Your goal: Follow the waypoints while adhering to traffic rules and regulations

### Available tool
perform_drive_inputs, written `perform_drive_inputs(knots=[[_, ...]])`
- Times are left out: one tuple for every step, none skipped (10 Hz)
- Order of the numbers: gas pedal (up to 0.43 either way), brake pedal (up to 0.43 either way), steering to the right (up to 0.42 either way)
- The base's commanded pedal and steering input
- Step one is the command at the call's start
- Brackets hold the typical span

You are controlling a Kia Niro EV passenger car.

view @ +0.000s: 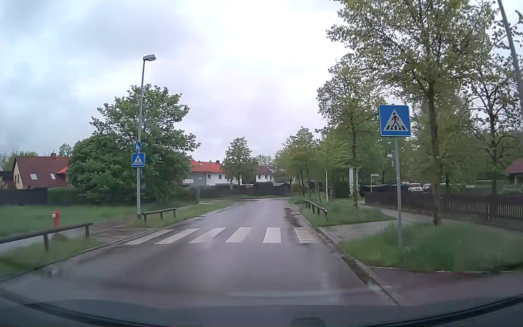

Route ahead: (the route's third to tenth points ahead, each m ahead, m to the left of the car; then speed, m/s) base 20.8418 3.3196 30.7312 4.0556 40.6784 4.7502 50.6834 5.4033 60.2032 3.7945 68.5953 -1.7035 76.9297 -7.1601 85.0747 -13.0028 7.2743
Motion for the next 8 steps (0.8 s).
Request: perform_drive_inputs(knots=[[0.118,0.0,-0.005],[0.118,0.0,-0.005],[0.118,0.0,-0.006],[0.118,0.0,-0.006],[0.118,0.0,-0.006],[0.118,0.0,-0.006],[0.118,0.0,-0.006],[0.118,0.0,-0.006]])
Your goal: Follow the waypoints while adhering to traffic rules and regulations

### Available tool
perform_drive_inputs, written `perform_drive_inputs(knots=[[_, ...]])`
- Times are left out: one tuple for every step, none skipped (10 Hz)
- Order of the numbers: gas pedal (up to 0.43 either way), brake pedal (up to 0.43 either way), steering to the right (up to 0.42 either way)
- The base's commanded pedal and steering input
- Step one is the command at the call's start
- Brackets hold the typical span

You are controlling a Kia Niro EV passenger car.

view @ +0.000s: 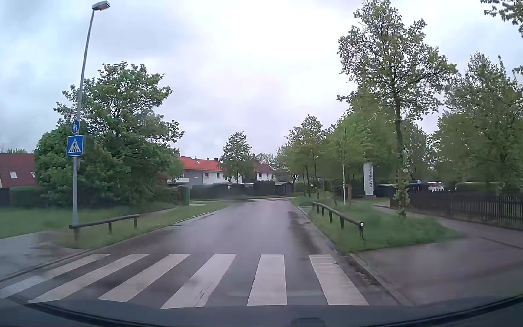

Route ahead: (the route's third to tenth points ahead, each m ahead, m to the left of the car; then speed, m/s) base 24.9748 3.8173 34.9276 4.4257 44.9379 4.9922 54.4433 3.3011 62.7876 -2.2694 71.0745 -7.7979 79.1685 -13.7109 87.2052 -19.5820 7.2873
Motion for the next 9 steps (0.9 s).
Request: perform_drive_inputs(knots=[[0.118,0.0,-0.008],[0.118,0.0,-0.01],[0.118,0.0,-0.012],[0.118,0.0,-0.012],[0.118,0.0,-0.011],[0.118,0.0,-0.008],[0.118,0.0,-0.003],[0.118,0.0,-0.001],[0.118,0.0,-0.001]])
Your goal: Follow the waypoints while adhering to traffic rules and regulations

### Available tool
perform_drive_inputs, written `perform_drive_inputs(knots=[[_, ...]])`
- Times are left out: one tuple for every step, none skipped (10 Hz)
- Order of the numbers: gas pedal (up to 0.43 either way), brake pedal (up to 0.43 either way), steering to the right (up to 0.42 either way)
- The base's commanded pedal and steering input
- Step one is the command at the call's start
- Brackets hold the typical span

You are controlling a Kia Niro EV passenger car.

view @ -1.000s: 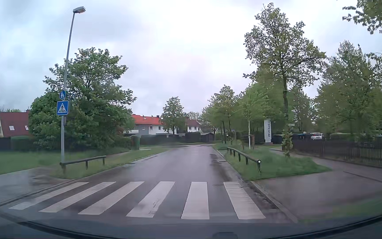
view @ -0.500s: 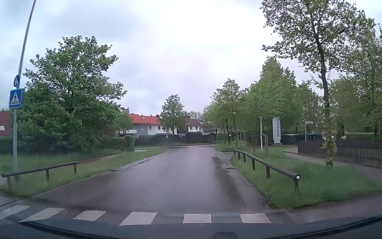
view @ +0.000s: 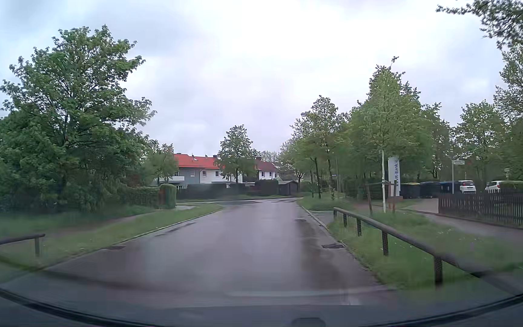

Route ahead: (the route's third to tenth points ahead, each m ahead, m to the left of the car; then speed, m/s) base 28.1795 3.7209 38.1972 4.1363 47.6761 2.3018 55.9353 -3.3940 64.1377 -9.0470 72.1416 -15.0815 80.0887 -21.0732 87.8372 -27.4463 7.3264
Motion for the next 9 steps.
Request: perform_drive_inputs(knots=[[0.118,0.0,-0.001],[0.118,0.0,-0.001],[0.118,0.0,-0.001],[0.118,0.0,-0.001],[0.118,0.0,-0.001],[0.118,0.0,-0.001],[0.118,0.0,-0.001],[0.118,0.0,-0.001],[0.118,0.0,-0.001]])
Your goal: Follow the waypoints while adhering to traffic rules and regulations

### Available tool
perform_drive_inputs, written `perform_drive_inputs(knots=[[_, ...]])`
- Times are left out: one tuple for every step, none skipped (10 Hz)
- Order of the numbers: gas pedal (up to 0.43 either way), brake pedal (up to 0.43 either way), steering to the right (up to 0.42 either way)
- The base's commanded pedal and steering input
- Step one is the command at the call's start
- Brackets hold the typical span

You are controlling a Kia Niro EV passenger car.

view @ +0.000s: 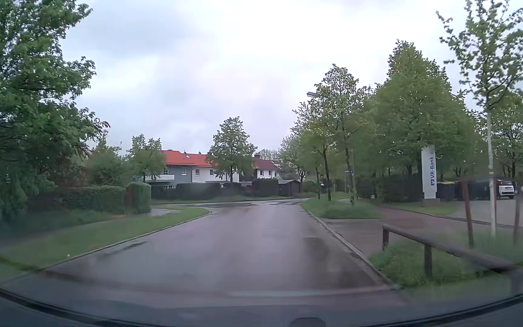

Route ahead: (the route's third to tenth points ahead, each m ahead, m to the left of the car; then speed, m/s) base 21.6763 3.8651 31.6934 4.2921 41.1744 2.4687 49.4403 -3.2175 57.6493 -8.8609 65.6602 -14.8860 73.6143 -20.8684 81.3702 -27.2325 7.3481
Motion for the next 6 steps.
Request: perform_drive_inputs(knots=[[0.118,0.0,-0.001],[0.118,0.0,0.0],[0.118,0.0,0.0],[0.118,0.0,0.0],[0.11,0.0,0.0],[0.11,0.0,0.0]])
